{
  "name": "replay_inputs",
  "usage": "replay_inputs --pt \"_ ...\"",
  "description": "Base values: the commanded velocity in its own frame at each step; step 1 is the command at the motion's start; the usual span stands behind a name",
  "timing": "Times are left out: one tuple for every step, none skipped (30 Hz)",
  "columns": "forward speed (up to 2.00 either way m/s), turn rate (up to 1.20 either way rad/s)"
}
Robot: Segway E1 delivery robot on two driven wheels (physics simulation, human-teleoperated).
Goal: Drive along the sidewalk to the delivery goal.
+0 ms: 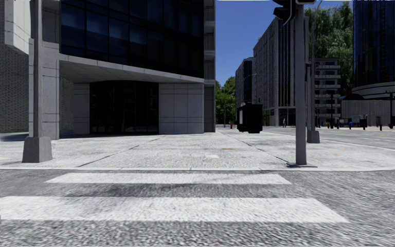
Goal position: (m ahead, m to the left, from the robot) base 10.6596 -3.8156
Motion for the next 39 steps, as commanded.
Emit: replay_inputs --pt "2.0 0.0" --pt "2.0 0.0" --pt "2.0 0.0" --pt "2.0 0.0" --pt "2.0 0.0" --pt "2.0 0.0" --pt "2.0 0.0" --pt "2.0 0.0" --pt "2.0 0.0" --pt "2.0 0.0" --pt "2.0 0.0" --pt "2.0 0.0" --pt "2.0 0.0" --pt "2.0 0.0" --pt "2.0 0.0" --pt "2.0 0.0" --pt "2.0 0.0" --pt "2.0 0.0" --pt "2.0 0.0" --pt "2.0 0.0" --pt "2.0 0.0" --pt "2.0 0.0" --pt "2.0 0.0" --pt "2.0 0.0" --pt "2.0 0.0" --pt "2.0 0.0" --pt "2.0 0.0" --pt "2.0 0.0" --pt "2.0 0.0" --pt "2.0 0.0" --pt "2.0 0.0" --pt "2.0 0.0" --pt "2.0 0.0" --pt "2.0 0.0" --pt "1.86 0.0" --pt "1.86 0.0" --pt "1.67 0.0" --pt "1.46 0.0" --pt "1.34 0.0"
